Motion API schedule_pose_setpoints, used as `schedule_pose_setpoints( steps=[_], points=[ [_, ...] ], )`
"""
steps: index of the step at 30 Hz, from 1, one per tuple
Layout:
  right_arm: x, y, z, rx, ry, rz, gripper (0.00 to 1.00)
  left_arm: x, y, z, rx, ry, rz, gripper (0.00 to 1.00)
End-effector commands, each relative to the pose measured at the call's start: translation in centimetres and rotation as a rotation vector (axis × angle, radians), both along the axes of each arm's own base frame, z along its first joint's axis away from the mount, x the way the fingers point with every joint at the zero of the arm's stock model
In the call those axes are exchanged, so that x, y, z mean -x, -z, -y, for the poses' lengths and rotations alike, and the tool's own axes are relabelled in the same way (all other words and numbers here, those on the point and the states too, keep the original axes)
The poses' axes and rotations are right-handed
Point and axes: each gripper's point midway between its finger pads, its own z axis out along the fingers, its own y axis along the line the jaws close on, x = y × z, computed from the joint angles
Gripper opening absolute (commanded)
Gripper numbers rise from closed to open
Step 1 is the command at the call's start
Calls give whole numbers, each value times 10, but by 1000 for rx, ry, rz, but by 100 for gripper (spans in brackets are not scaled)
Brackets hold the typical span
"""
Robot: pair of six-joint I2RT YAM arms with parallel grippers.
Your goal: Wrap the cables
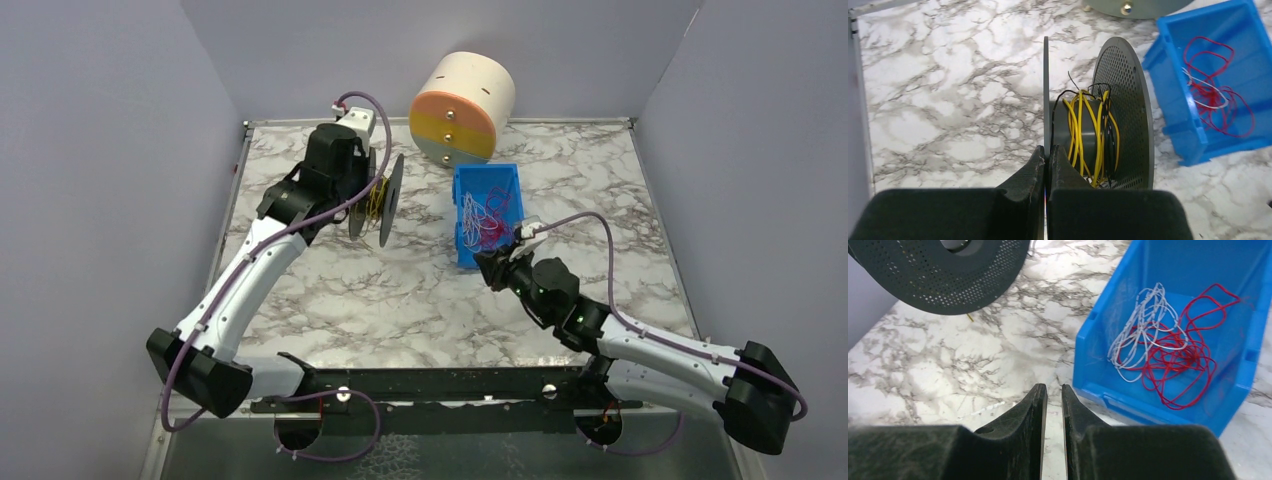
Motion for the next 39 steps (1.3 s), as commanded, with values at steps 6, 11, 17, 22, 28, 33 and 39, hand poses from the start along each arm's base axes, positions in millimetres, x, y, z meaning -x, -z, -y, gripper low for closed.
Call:
schedule_pose_setpoints(
  steps=[6,11,17,22,28,33,39],
  points=[
    [-4,6,23,126,126,-125,41,-37,0,-17,-348,-241,66,0],
    [2,10,28,130,142,-194,62,-49,20,-9,-553,-281,48,0],
    [17,21,37,143,167,-321,72,-59,54,1,-730,-300,11,0],
    [31,32,45,126,172,-386,81,-65,79,13,-854,-314,-2,0],
    [42,38,55,105,181,-426,85,-73,107,27,-977,-321,-13,0],
    [51,50,62,98,205,-488,95,-75,136,38,-1006,-304,-36,0],
    [59,53,64,92,213,-541,96,-74,164,49,-1004,-287,-60,17]
  ],
)
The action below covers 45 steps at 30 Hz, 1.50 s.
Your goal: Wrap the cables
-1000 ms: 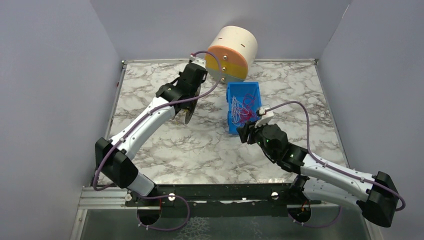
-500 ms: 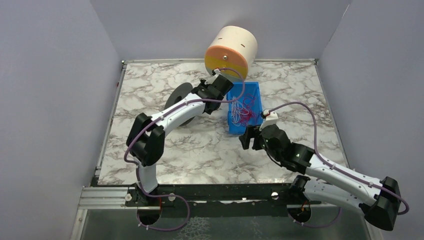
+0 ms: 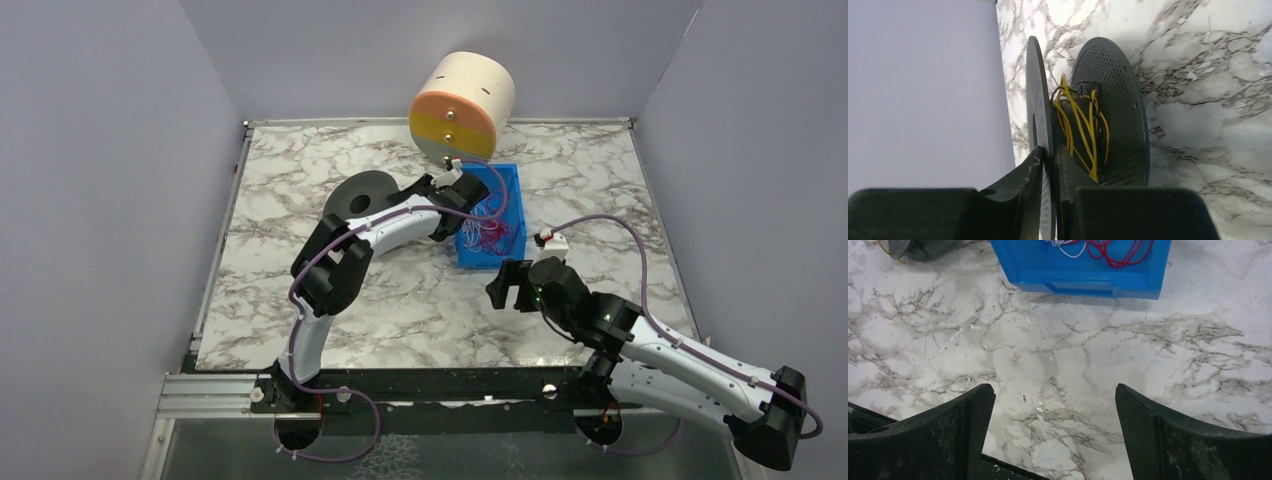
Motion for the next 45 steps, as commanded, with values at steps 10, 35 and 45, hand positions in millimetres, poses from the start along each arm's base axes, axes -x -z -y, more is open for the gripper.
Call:
schedule_pose_setpoints(
  steps=[10,35,45],
  points=[
    [13,5,4,5,-3,-70,96,6,30,24,108,-16,22,43],
    [-18,-51,25,140,164,10,100,64,-58,64,724,201,-61,99],
    [-35,-89,33,189,183,130,100,118,-135,49,997,435,45,99]
  ],
)
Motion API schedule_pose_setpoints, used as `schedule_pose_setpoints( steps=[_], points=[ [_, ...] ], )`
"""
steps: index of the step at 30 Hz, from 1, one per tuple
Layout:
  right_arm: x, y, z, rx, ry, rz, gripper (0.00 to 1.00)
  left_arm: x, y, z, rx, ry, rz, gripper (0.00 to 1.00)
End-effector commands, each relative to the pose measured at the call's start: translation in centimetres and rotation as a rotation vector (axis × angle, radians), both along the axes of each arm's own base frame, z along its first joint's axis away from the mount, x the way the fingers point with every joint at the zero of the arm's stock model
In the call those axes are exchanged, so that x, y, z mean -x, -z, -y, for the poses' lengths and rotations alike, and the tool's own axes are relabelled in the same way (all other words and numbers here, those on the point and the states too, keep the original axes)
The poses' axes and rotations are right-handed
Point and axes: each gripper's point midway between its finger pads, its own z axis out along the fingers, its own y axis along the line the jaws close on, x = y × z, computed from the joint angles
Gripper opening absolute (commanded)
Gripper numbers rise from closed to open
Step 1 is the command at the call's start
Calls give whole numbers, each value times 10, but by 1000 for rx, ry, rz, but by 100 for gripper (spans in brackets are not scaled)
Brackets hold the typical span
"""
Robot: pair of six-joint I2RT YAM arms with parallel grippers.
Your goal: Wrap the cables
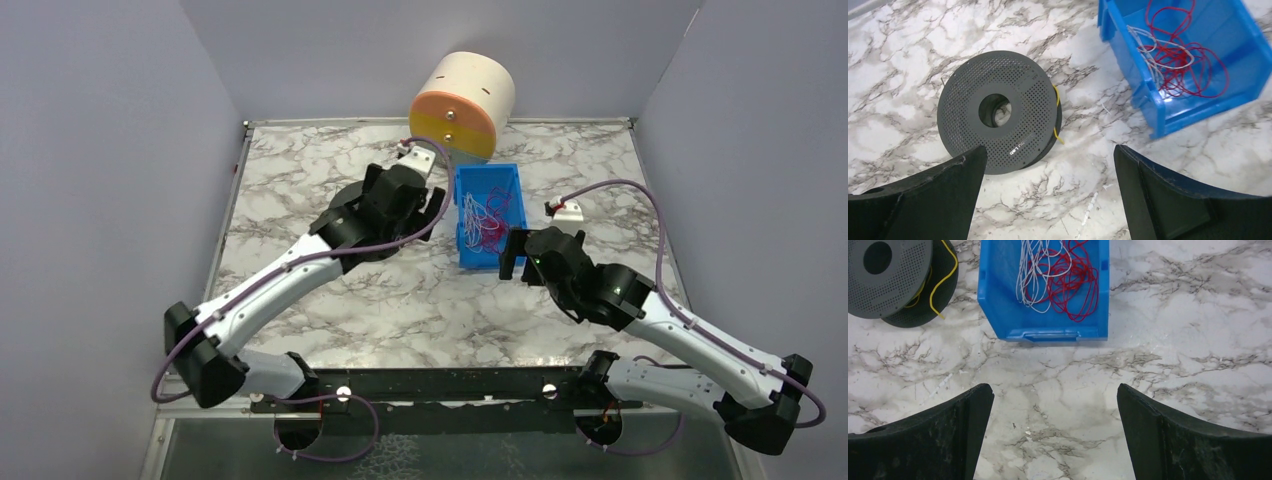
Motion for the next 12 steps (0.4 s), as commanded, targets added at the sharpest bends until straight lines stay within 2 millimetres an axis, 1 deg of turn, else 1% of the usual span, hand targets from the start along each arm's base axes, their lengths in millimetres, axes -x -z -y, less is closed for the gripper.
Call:
schedule_pose_setpoints(
  steps=[1,5,6,9,11,12],
  points=[
    [-12,-23,7,56,6,94,100,28,-39,5,186,151,101,99],
    [-14,-33,7,75,-23,127,100,47,-68,-13,317,179,262,99],
    [-14,-35,8,79,-31,134,100,54,-78,-21,358,185,315,99],
    [-10,-34,-1,101,-132,135,100,66,-87,-32,421,199,399,99],
    [-10,-36,-3,83,-128,140,100,71,-87,-38,445,196,424,99],
    [-13,-39,0,69,-96,159,100,72,-86,-39,450,193,429,99]
  ],
)
